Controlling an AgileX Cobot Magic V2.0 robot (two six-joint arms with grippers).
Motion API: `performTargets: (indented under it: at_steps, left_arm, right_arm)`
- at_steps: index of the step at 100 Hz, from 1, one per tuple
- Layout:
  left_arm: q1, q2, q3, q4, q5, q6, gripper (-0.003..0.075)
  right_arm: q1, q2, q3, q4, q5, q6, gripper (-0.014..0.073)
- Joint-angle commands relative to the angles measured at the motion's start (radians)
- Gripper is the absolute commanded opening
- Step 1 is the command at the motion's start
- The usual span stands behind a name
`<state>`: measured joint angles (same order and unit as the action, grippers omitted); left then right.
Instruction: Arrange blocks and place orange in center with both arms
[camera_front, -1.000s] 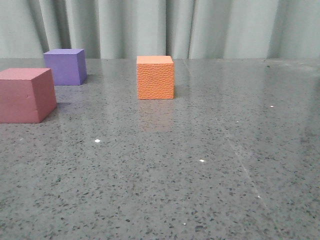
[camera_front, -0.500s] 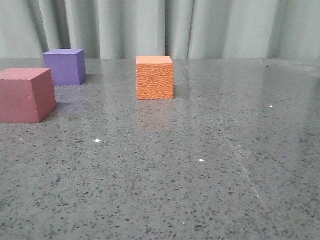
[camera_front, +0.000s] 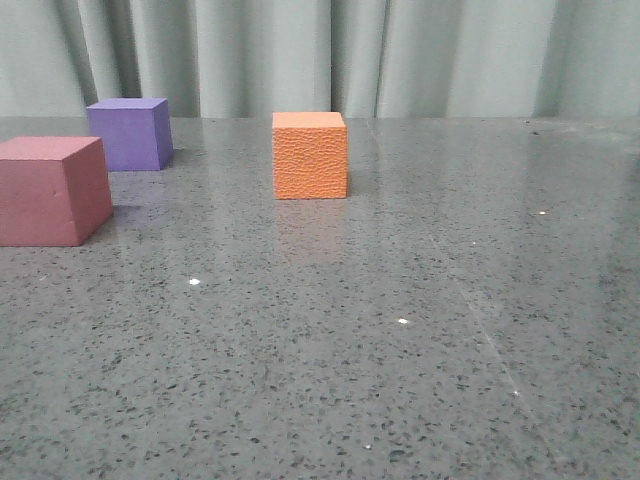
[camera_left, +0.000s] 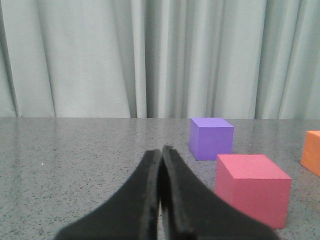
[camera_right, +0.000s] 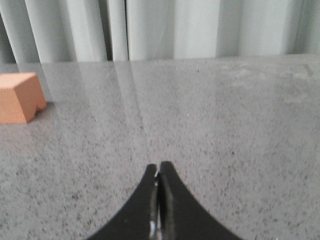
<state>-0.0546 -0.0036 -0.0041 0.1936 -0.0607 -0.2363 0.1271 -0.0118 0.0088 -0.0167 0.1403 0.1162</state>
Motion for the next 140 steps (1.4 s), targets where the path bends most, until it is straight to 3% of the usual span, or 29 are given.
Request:
performTargets:
  at_steps: [1, 140]
  left_arm:
    - [0.003, -0.033, 0.053, -0.006, -0.075, 0.001, -0.0013]
    - [0.003, -0.033, 0.048, -0.006, -0.091, 0.001, -0.0013]
  right_arm:
    - [-0.005, -0.019, 0.007, 0.007, -0.117, -0.009, -0.0067]
    - [-0.005, -0.019, 0.005, 0.007, -0.107, -0.009, -0.0067]
